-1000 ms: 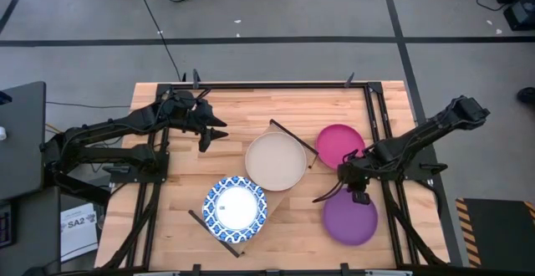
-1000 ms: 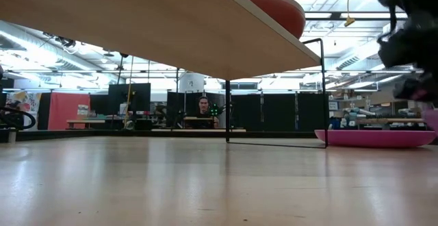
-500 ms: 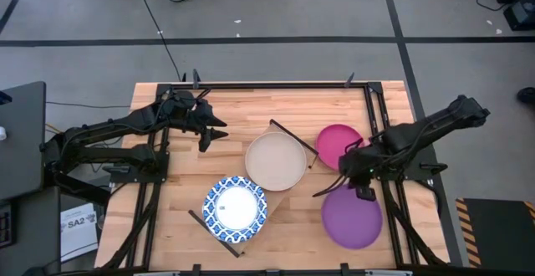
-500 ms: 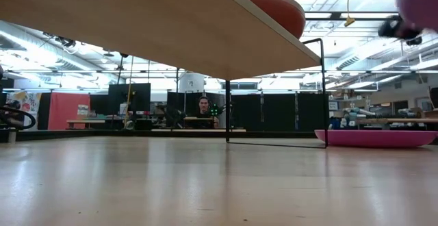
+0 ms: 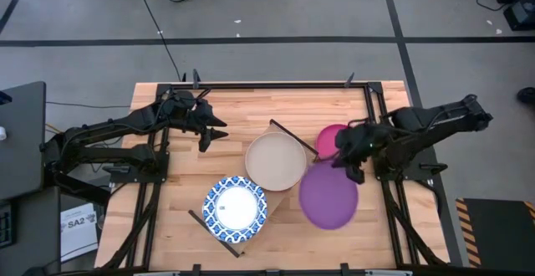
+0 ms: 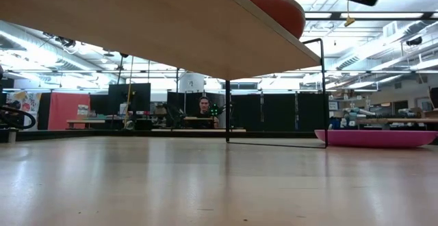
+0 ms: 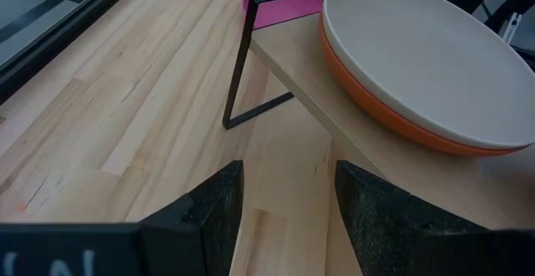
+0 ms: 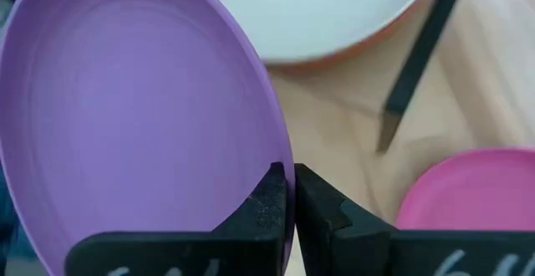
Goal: Place and stack plates onto a shelf
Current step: Stack the purple plate on top of the gray plate on the shelf
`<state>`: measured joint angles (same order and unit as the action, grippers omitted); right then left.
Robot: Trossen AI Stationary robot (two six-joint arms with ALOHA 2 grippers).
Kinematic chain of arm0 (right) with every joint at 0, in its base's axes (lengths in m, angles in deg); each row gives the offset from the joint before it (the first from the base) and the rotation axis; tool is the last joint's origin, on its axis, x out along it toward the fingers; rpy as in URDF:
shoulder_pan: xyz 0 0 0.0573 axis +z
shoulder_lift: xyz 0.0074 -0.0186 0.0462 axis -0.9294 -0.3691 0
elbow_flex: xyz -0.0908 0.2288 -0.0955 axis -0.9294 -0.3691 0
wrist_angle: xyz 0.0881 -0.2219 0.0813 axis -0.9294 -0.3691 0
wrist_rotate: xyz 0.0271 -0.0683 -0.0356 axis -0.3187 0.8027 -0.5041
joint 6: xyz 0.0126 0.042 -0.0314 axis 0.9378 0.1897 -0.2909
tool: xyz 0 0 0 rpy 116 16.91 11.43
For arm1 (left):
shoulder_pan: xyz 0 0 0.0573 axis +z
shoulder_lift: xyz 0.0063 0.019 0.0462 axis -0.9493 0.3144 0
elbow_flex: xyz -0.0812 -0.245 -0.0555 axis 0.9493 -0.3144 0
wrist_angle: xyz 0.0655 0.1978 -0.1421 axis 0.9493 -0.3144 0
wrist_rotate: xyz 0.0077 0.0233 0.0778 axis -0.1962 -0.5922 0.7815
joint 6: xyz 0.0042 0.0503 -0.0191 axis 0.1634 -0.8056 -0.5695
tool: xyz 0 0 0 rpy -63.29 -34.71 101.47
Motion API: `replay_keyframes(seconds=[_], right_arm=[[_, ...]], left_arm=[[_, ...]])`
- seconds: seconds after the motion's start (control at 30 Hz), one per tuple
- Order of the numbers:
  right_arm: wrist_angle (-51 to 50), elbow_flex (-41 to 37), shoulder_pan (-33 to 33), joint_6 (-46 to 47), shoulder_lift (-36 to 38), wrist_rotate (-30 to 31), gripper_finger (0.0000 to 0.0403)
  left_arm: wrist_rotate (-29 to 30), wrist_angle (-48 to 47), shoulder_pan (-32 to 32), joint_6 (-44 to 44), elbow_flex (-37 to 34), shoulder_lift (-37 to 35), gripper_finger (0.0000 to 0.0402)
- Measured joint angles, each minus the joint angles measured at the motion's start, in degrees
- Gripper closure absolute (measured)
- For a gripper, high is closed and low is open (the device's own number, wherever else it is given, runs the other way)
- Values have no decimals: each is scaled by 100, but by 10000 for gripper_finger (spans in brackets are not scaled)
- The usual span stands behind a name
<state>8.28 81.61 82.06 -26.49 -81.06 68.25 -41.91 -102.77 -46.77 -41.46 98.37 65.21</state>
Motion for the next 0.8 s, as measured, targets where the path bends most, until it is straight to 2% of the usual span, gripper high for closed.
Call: replay_keyframes(seconds=[0.2, 0.57, 0.8], right_arm=[[551, 20, -682, 0, -2, 96, 385], [2342, 24, -1977, 2, -254, 101, 385], [2557, 24, -2396, 7, -778, -272, 385]], left_arm=[[0, 3, -1, -2, 0, 0, 205], [-2, 7, -2, 2, 0, 0, 205], [-2, 18, -1, 7, 0, 0, 205]])
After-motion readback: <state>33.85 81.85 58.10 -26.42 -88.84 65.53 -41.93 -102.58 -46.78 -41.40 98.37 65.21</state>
